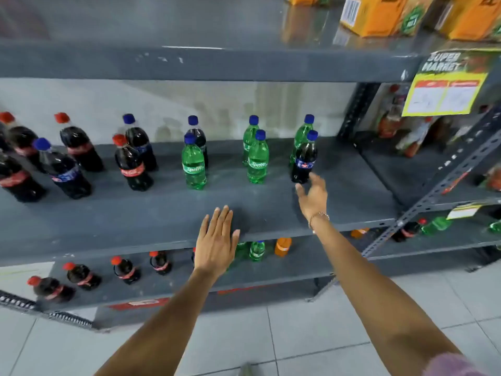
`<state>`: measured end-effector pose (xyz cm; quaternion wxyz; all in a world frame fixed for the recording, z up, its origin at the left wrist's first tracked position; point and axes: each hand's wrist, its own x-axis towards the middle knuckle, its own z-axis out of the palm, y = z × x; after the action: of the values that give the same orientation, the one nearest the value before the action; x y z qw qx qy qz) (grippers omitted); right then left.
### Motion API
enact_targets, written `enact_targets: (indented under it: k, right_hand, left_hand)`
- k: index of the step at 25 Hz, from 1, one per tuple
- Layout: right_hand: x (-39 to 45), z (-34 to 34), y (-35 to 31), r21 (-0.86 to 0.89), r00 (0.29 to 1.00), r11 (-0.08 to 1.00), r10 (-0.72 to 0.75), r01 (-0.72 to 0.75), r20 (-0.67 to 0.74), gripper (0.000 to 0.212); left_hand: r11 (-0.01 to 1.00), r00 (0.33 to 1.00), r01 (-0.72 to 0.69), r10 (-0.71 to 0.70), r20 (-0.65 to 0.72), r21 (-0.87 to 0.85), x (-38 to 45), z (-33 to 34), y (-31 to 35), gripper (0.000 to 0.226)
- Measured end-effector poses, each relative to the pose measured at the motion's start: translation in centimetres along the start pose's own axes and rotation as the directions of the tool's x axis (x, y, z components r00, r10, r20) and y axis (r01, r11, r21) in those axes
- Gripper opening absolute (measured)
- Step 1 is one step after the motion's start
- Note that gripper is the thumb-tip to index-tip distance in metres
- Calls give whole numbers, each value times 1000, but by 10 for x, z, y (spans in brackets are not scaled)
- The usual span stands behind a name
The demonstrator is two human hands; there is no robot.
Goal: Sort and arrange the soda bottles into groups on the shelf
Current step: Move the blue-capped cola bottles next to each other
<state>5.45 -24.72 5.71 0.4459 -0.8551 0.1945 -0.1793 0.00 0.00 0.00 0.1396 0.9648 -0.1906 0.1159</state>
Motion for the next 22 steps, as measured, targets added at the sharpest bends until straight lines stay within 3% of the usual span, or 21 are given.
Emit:
enact_targets:
  k: [3, 5, 10, 18, 22]
  right_hand:
    - [28, 2, -3, 91, 995, 991, 93, -95, 32, 77]
    - [42, 5, -3, 150, 994, 984, 91, -98, 54, 83]
    - [53, 12, 7, 165, 996, 982, 88, -88, 7, 60]
    - [-3, 28, 1, 264, 990, 964, 61, -26, -125, 57]
    - [-49, 53, -18, 288, 994, 957, 10, 22, -110, 54]
  left_hand:
    - [999, 999, -43, 43, -25, 26, 4, 4, -6, 54]
    - [996, 996, -63, 68, -65, 67, 3, 8, -9, 56]
    - [996, 996, -57, 61, -63, 66, 5, 8, -8, 55]
    - [985, 991, -134, 132, 21, 106, -4, 0, -20, 54]
    - [989, 999, -47, 42, 33, 139, -22, -15, -57, 55]
